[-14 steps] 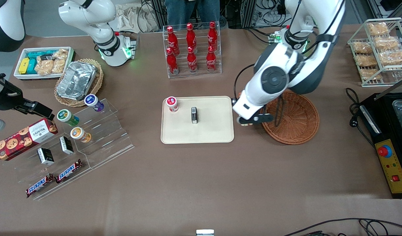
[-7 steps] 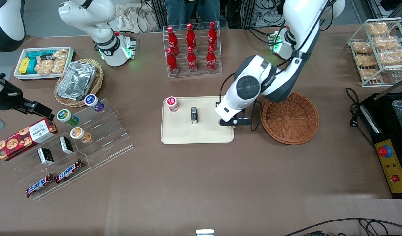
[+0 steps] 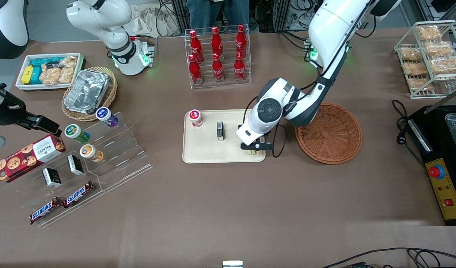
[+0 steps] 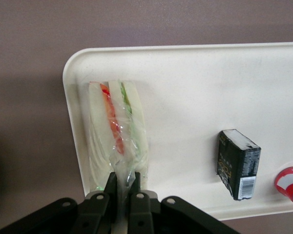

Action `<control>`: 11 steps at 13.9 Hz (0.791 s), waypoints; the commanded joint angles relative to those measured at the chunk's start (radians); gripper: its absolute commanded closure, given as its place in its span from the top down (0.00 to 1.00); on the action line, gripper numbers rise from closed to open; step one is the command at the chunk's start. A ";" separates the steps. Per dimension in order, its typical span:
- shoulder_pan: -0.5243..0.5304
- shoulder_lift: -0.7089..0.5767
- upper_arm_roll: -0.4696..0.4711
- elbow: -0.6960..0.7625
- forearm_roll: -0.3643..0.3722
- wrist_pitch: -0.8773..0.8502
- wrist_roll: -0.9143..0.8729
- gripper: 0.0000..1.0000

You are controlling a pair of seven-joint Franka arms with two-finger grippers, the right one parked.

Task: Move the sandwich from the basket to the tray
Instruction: 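Carry the sandwich over the white tray and lower it down, then open the left gripper to release the sandwich on the tray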

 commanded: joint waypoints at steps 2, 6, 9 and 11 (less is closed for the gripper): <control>-0.001 -0.017 0.010 0.007 0.014 -0.004 -0.027 0.99; 0.008 -0.124 0.074 0.021 0.013 -0.137 -0.007 0.99; 0.010 -0.267 0.198 0.021 -0.003 -0.309 0.120 0.99; 0.010 -0.342 0.292 0.021 -0.003 -0.402 0.271 0.99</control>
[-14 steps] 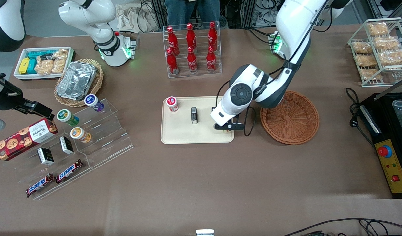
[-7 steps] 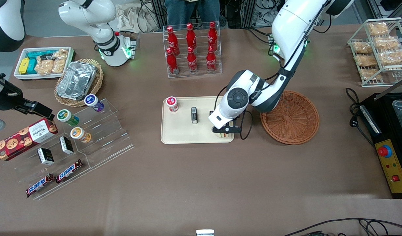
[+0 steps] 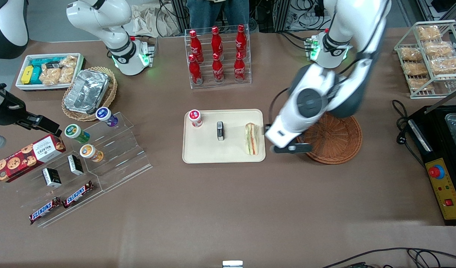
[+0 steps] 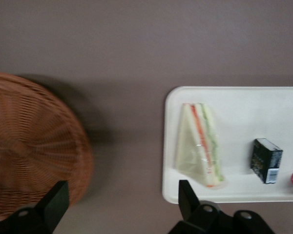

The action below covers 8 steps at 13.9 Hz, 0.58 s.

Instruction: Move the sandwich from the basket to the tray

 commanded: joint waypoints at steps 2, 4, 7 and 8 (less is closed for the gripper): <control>-0.002 -0.157 0.137 -0.026 -0.007 -0.170 0.224 0.99; -0.004 -0.214 0.204 -0.026 -0.011 -0.189 0.268 0.99; -0.004 -0.268 0.308 -0.013 -0.010 -0.235 0.271 0.99; -0.004 -0.269 0.342 -0.006 -0.010 -0.244 0.268 0.99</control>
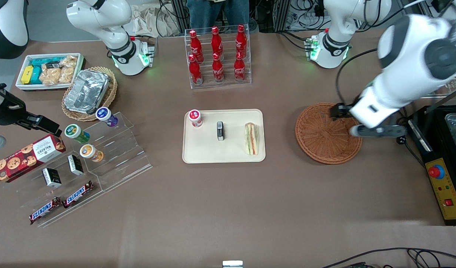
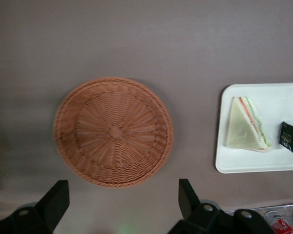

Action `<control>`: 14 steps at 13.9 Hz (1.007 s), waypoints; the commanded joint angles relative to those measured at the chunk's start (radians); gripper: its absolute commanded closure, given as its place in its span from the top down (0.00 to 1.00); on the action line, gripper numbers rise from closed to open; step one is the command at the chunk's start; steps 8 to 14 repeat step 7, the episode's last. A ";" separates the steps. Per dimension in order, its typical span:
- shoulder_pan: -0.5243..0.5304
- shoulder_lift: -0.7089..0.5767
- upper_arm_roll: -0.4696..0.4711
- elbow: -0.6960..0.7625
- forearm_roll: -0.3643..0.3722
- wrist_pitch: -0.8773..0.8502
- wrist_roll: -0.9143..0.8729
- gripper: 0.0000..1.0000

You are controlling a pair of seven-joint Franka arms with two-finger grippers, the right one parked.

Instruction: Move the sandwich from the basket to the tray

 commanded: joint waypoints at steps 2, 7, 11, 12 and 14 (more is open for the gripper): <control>-0.008 -0.025 0.114 0.006 -0.003 -0.029 0.023 0.99; -0.008 -0.018 0.188 0.006 -0.009 -0.040 0.118 0.99; -0.008 -0.018 0.188 0.006 -0.009 -0.040 0.118 0.99; -0.008 -0.018 0.188 0.006 -0.009 -0.040 0.118 0.99; -0.008 -0.018 0.188 0.006 -0.009 -0.040 0.118 0.99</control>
